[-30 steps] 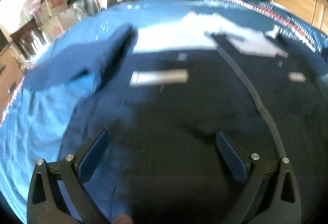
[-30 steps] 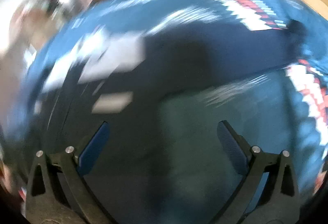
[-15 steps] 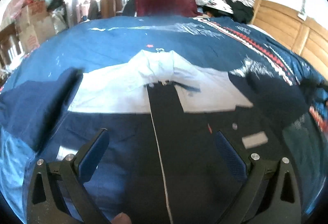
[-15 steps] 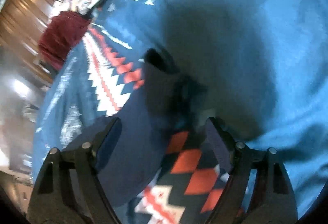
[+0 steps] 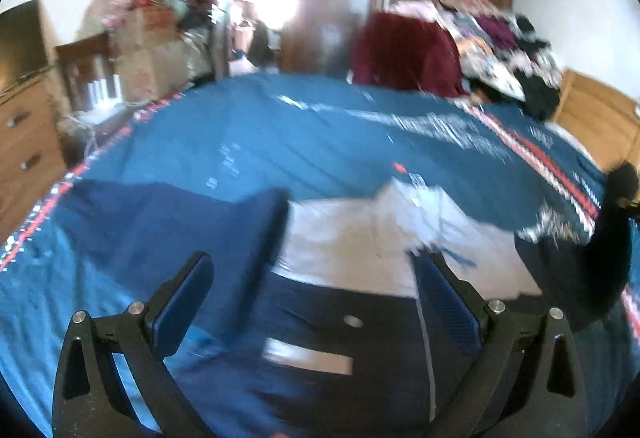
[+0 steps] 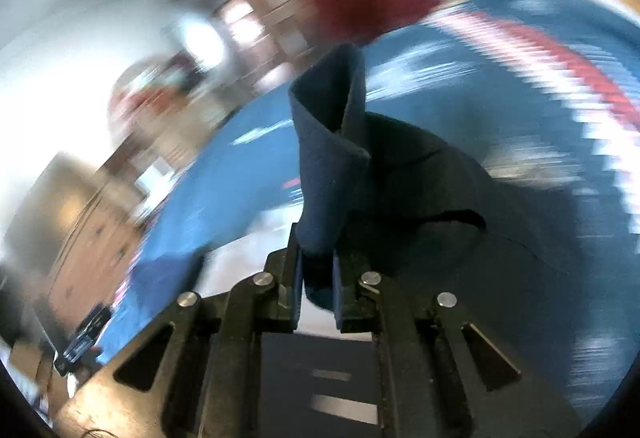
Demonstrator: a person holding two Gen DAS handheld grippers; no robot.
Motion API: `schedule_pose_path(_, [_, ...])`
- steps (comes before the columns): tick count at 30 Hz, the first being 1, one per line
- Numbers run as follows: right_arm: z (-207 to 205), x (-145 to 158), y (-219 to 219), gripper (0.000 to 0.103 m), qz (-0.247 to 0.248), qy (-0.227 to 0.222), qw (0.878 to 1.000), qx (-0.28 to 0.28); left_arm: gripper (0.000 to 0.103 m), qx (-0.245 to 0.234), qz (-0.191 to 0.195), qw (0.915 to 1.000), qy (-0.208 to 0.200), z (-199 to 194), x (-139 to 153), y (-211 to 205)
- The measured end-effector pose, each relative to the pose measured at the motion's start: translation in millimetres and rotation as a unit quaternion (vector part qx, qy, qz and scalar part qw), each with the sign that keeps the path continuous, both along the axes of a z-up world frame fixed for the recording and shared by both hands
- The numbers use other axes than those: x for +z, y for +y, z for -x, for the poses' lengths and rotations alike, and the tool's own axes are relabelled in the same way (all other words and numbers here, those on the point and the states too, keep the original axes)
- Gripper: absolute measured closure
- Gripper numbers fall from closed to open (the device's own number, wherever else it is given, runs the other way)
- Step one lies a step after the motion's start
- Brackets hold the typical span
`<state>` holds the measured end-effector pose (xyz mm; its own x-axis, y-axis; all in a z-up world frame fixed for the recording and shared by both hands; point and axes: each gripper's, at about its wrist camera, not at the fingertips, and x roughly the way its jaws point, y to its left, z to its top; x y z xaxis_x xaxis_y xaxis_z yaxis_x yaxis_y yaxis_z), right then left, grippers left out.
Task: Fold large clothes
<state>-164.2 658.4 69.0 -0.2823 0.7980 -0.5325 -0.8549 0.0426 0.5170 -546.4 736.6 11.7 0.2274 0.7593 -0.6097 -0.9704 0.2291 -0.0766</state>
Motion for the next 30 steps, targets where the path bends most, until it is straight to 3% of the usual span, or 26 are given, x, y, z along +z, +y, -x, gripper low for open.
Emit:
schedule_pose_path(4, [148.8, -44.4, 82.1, 0.092, 0.036, -0.015, 0.994, 0.106, 0.0, 0.017, -0.007, 0.9997, 0.013, 41.9, 10.7, 2.6])
schedule_pose_path(8, [205.1, -95.8, 104.9, 0.081, 0.105, -0.049, 0.982, 0.149, 0.0, 0.022, 0.022, 0.9994, 0.013, 70.6, -3.3, 12.3])
schedule_pose_path(11, [195.0, -92.1, 72.2, 0.075, 0.107, -0.052, 0.983, 0.144, 0.0, 0.014, 0.046, 0.9988, 0.007, 75.3, -21.4, 21.4])
schedule_pose_path(13, [167.5, -76.7, 37.1, 0.055, 0.08, -0.05, 0.988, 0.126, 0.0, 0.0, 0.056, 0.9984, 0.001, 72.0, -34.7, 23.1])
schedule_pose_path(14, [140.8, -69.3, 7.4, 0.04, 0.061, -0.057, 0.991, 0.1, 0.0, -0.004, 0.06, 0.9982, 0.002, 69.0, -41.6, 22.1])
schedule_pose_path(15, [119.6, -68.0, -10.7, 0.034, 0.055, -0.066, 0.994, 0.075, 0.0, -0.012, 0.069, 0.9976, 0.001, 65.1, -52.1, 22.4])
schedule_pose_path(19, [50.3, -86.3, -67.7, 0.038, 0.109, -0.075, 0.991, -0.013, 0.005, 0.006, 0.111, 0.9936, -0.022, 90.1, -81.9, 33.1])
schedule_pose_path(23, [27.8, -82.8, -123.1, 0.037, 0.133, -0.069, 0.988, -0.042, 0.006, 0.108, 0.104, 0.9858, -0.076, 175.3, -81.1, 56.0])
schedule_pose_path(26, [24.9, -84.7, -137.9, 0.034, 0.137, -0.029, 0.989, -0.052, 0.0, 0.205, 0.096, 0.9658, -0.127, 269.4, -85.7, 84.6])
schedule_pose_path(30, [39.6, -90.3, -119.5, 0.034, 0.138, 0.0, 0.99, -0.033, 0.001, 0.256, 0.128, 0.9479, -0.14, 340.1, -112.5, 137.1])
